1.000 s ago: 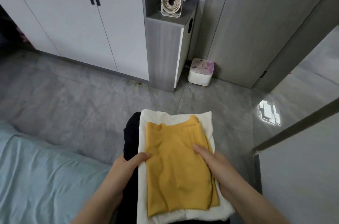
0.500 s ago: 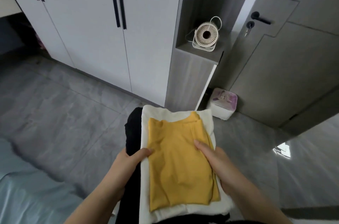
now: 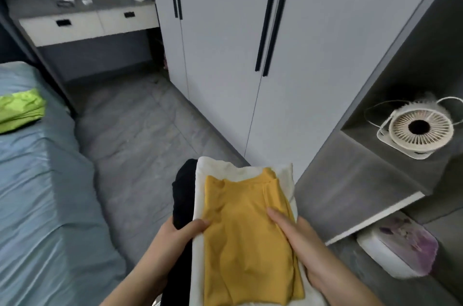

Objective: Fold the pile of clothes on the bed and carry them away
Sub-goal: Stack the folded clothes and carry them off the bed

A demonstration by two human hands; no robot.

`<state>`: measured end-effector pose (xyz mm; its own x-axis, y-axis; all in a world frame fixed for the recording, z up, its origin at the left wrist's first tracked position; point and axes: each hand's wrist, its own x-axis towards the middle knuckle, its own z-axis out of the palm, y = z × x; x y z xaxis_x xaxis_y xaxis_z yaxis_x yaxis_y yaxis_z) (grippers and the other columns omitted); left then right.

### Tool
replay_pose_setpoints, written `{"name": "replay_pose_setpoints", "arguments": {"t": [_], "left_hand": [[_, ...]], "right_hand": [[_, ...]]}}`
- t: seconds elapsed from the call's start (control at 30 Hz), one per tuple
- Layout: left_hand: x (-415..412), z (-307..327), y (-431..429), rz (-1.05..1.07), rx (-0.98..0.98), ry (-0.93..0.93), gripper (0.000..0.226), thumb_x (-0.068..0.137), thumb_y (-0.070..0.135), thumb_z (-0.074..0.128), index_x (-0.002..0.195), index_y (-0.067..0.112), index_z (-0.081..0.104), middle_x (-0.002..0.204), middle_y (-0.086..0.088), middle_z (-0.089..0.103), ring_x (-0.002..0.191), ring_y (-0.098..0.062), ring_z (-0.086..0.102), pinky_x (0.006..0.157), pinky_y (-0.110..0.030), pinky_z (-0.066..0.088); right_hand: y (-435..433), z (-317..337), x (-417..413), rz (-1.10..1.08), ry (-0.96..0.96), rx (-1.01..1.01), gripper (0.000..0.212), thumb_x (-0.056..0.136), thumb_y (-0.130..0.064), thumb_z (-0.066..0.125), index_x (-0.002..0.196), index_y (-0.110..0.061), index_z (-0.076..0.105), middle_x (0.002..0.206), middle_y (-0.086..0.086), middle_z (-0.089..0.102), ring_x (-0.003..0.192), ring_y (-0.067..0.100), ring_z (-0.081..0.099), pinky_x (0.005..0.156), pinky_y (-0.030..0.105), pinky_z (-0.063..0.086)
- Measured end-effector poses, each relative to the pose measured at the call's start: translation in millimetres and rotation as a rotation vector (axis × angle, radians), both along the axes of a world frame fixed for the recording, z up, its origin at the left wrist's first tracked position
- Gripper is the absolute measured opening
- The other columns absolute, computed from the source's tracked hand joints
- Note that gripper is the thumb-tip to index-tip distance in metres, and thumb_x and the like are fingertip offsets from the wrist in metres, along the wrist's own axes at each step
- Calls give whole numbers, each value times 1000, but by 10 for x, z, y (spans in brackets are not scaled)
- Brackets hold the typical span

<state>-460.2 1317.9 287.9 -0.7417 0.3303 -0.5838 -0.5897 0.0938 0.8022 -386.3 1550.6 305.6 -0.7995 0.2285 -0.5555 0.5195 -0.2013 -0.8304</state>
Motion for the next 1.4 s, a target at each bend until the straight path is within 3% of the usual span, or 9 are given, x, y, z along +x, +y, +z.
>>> {"name": "replay_pose_setpoints", "arguments": {"t": [0.1, 0.17, 0.4, 0.57, 0.73, 0.97, 1.2, 1.4], "left_hand": [[-273, -14, 135, 155, -10, -3, 45, 74, 31, 79, 115, 22, 63, 96, -3, 76, 86, -24, 74, 78, -39, 57], [-426, -13, 171, 236, 2, -14, 55, 65, 36, 83, 115, 22, 63, 98, -4, 76, 89, -25, 73, 83, -41, 56], [-888, -63, -17, 513, 21, -55, 57, 66, 35, 81, 119, 21, 63, 104, -7, 75, 93, -29, 72, 89, -47, 54], [-1362, -154, -358, 657, 44, -65, 39, 78, 26, 76, 114, 20, 64, 101, -8, 75, 91, -28, 73, 80, -40, 56], [-2126, -278, -903, 745, 69, -60, 38, 78, 26, 76, 113, 19, 65, 102, -9, 75, 91, -30, 73, 76, -39, 58], [-3309, -196, -1779, 771, 84, -32, 45, 71, 32, 79, 113, 22, 64, 100, -6, 76, 90, -27, 73, 78, -38, 56], [-4351, -150, -2368, 788, 68, -11, 39, 77, 29, 77, 113, 22, 64, 99, -5, 76, 89, -25, 74, 71, -33, 58], [-5253, -264, -2648, 876, 71, -29, 40, 76, 29, 77, 113, 20, 65, 100, -7, 75, 90, -27, 73, 76, -38, 57]], "right_hand": [[205, 5, -622, 171, -5, 12, 52, 73, -61, 69, 114, -29, 64, 103, -10, 74, 95, 10, 70, 90, 32, 52], [268, 16, -1000, 281, -14, 24, 57, 71, -65, 68, 116, -32, 63, 106, -10, 73, 98, 10, 69, 97, 37, 50], [46, -25, -2135, 536, -77, 92, 59, 71, -65, 67, 118, -30, 61, 108, -6, 72, 102, 17, 67, 100, 42, 48], [-405, -113, -2910, 626, -101, 107, 51, 76, -54, 69, 114, -21, 64, 102, -1, 74, 96, 18, 70, 94, 40, 52], [-1028, -195, -3825, 697, -84, 69, 42, 83, -46, 66, 116, -18, 65, 101, -2, 75, 94, 15, 71, 91, 35, 54], [-1941, -112, -5087, 723, -99, 98, 52, 79, -52, 69, 118, -18, 62, 103, -1, 74, 95, 17, 70, 91, 37, 54], [-2512, -107, -6151, 741, -96, 82, 46, 78, -52, 69, 112, -22, 62, 102, -3, 74, 95, 16, 70, 86, 33, 54], [-2882, -195, -7246, 823, -93, 83, 42, 79, -51, 68, 108, -21, 65, 95, -5, 76, 89, 12, 72, 78, 28, 55]]}}
